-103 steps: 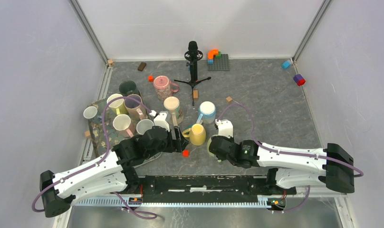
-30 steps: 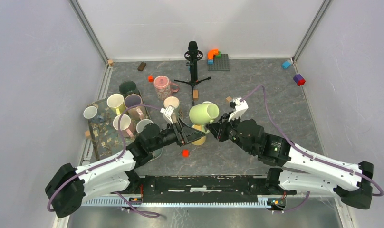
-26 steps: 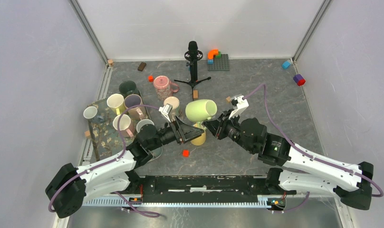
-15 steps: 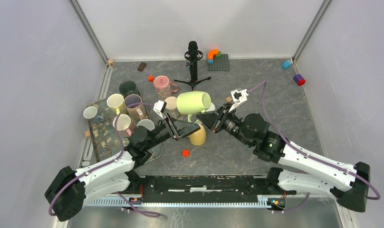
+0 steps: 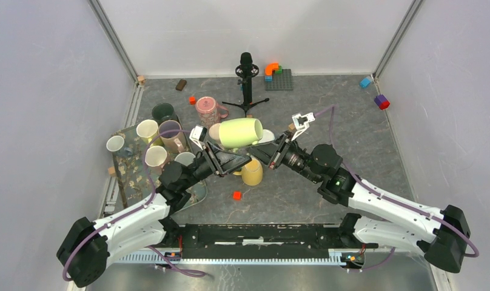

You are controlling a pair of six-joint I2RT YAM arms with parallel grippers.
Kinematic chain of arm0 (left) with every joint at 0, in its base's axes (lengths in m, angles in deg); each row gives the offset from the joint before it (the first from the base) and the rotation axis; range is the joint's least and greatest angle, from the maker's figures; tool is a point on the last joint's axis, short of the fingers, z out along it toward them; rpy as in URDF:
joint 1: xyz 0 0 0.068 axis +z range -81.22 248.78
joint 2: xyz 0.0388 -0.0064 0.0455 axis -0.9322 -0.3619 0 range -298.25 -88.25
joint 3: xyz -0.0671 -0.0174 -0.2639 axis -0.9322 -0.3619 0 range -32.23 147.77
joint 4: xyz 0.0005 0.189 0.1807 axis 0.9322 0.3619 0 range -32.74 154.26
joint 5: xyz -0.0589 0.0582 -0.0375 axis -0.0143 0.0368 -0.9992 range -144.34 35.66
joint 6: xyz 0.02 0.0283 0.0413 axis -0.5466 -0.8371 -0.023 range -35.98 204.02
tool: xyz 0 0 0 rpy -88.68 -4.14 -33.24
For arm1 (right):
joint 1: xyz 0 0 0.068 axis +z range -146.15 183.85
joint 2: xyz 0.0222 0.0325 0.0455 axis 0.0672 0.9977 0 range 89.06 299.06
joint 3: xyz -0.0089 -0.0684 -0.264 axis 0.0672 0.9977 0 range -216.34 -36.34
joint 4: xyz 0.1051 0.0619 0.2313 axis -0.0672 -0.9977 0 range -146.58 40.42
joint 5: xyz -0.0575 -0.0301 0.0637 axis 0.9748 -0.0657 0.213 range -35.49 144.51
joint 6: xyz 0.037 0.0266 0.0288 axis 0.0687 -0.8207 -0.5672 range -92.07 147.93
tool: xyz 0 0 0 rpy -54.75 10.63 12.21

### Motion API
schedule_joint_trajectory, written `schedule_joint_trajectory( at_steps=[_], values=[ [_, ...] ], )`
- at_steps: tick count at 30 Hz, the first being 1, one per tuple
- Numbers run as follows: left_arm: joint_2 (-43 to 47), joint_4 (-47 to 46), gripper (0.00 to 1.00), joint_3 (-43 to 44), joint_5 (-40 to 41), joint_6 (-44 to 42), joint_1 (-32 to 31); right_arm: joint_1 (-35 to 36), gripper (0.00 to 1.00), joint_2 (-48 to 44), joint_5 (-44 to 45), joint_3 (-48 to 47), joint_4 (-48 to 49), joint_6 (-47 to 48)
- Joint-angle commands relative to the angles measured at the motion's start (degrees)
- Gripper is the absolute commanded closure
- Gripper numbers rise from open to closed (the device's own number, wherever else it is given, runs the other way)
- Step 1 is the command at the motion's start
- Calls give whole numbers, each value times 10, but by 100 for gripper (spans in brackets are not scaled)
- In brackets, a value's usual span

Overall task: Turn the mug right side up
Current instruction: Turn over the cup at the center of the board.

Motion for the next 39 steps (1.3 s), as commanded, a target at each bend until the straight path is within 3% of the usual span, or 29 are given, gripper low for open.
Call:
schedule_joint_trajectory(
  at_steps=[1, 8, 21, 26, 28, 34, 37, 39],
  values=[
    [2, -44, 46, 18, -15, 26, 3, -6, 100, 4, -54, 5, 130, -36],
    [8, -57, 52, 21, -14, 25, 3, -20, 100, 4, -70, 31, 162, -65],
    [18, -32, 75, 18, -3, 10, 4, -23, 100, 16, -100, 63, 205, -88],
    [64, 83, 96, 32, 30, -47, 5, -23, 100, 16, -102, 73, 206, -85],
    [85, 139, 98, 45, 41, -81, 4, -23, 99, 16, -103, 75, 201, -81],
    [123, 266, 98, 82, 61, -161, 4, -23, 82, 21, -104, 79, 189, -65],
    [135, 306, 98, 89, 79, -183, 4, -23, 63, 21, -97, 78, 171, -47],
    [144, 336, 98, 96, 91, -199, 4, -23, 44, 23, -93, 73, 154, -32]
  ],
)
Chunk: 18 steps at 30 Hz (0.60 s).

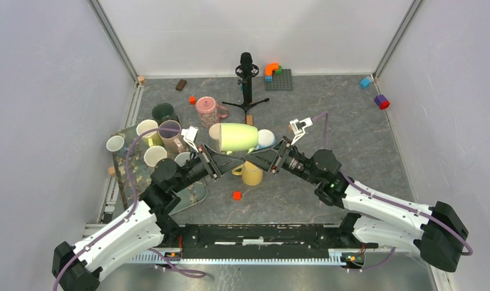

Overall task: Turn the mug right side up
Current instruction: Turn over the cup at the center of the board.

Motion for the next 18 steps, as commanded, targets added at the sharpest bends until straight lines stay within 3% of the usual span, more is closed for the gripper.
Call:
schedule_joint_trajectory(
  at_steps=[1, 4, 10, 18],
  values=[
    [24, 77, 98, 37, 72, -77, 6, 0, 38, -1, -2, -12, -10, 64],
    [33, 117, 98, 49, 94, -98, 6, 0, 24, 6, 2, -32, -42, 88],
    [59, 215, 98, 91, 152, -141, 6, 0, 14, 8, 18, -58, -110, 135],
    [89, 480, 98, 212, 320, -211, 6, 0, 4, 11, 83, -136, -288, 260]
  ],
)
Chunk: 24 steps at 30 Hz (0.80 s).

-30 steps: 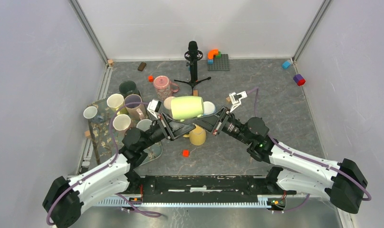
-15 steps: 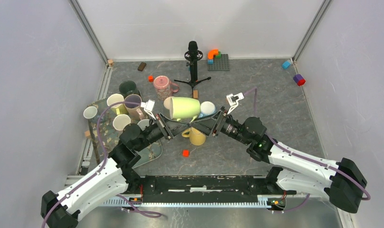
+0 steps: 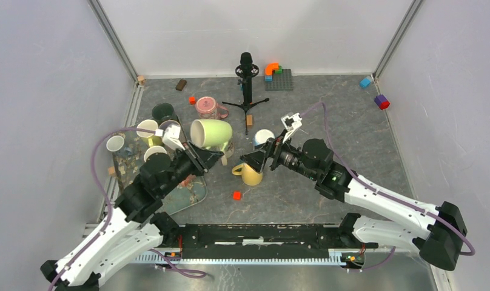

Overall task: Turn the mug right side up
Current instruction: Turn over the cup at the center of the board, then place the cup on the tray.

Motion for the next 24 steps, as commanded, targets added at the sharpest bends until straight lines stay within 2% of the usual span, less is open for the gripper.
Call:
schedule_joint_trajectory(
  at_steps=[1, 6, 11, 20, 24],
  values=[
    [27, 129, 98, 103, 150, -77, 3, 0, 3, 2, 47, -63, -102, 103],
    [29, 270, 98, 175, 274, -95, 3, -3, 2, 11, 62, -86, -154, 152],
    [-9, 388, 98, 240, 388, -99, 3, -10, 2, 23, 63, -102, -194, 194],
    [-99, 487, 98, 309, 547, -101, 4, -31, 2, 32, 63, -104, -225, 251],
    [-150, 498, 98, 332, 565, -121, 32, -42, 2, 38, 57, -100, -231, 272]
  ],
)
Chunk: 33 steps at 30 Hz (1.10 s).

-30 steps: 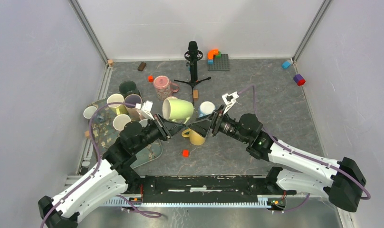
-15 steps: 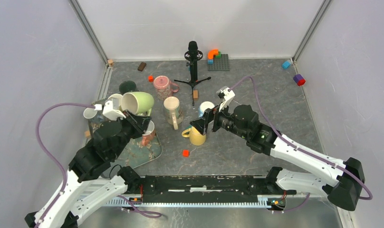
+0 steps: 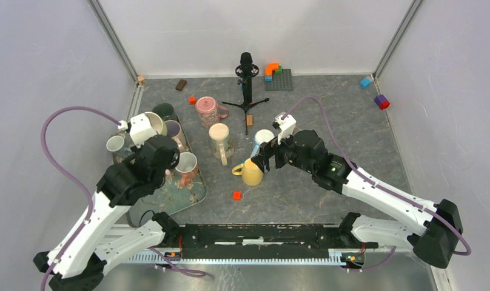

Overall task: Turn the mug right side up
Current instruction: Place the cup on the tray.

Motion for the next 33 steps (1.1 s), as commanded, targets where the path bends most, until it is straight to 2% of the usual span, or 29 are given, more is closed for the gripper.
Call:
schedule_joint_trajectory(
  at_steps=[1, 5, 8, 16, 23, 33],
  values=[
    [-44, -14, 98, 49, 80, -45, 38, -11, 2, 7, 1, -20, -2, 46],
    [-69, -49, 98, 47, 23, -84, 116, -24, 2, 5, 7, -18, -9, 82],
    [-85, -70, 98, 45, -31, -109, 199, -35, 2, -1, 17, -15, -11, 109],
    [-103, -116, 98, -7, -111, -124, 384, -53, 2, -34, 28, 16, 4, 132],
    [-118, -155, 98, -44, -122, -117, 486, -53, 2, -49, 9, 24, 9, 132],
    [-153, -209, 98, -93, -114, -105, 569, -52, 2, -54, -2, 36, 16, 128]
  ],
)
